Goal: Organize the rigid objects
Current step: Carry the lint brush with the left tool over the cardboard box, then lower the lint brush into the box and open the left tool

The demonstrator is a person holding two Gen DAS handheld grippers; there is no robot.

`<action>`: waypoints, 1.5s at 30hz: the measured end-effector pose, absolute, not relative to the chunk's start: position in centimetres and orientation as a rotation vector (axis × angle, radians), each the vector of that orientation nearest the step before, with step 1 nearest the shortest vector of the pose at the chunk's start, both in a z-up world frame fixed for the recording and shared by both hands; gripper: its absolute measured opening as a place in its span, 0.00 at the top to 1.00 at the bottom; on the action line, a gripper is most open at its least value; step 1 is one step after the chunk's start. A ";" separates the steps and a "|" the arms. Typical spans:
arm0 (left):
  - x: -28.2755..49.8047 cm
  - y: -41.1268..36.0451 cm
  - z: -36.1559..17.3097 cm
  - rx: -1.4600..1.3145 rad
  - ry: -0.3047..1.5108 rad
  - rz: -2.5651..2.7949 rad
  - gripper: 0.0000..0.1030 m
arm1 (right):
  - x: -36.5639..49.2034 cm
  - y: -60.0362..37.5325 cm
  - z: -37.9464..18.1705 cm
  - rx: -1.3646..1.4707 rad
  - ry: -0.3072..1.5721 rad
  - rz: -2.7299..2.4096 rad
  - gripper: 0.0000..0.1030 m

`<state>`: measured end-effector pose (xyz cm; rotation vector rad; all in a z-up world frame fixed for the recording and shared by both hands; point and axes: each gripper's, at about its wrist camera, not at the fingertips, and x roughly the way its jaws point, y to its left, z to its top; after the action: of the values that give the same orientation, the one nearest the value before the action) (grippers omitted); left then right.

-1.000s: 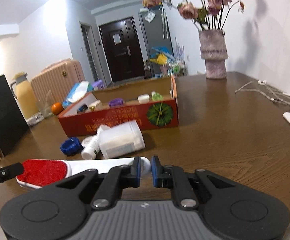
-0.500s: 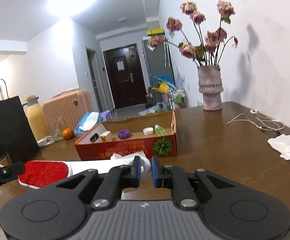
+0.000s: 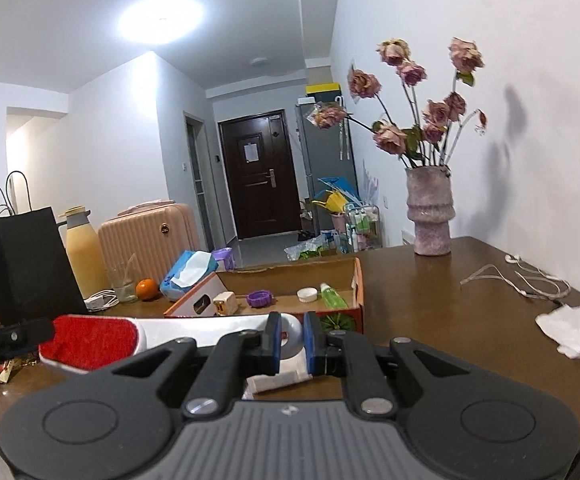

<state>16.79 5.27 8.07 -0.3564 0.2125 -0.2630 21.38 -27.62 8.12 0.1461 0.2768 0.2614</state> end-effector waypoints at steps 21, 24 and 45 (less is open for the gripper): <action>40.4 7.5 7.5 -0.364 0.400 -0.233 0.55 | 43.3 -25.5 8.9 0.199 0.386 0.261 0.88; 44.5 7.8 6.2 -0.356 0.473 -0.224 0.55 | 47.0 -25.2 7.3 0.206 0.449 0.261 0.88; 51.2 6.3 1.1 -0.138 0.614 -0.302 0.56 | 55.0 -22.6 -1.1 0.204 0.594 0.328 0.87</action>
<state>51.17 6.34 1.10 -0.1383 0.6137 -0.3016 55.05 -22.55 -1.12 0.2036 0.5938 0.3281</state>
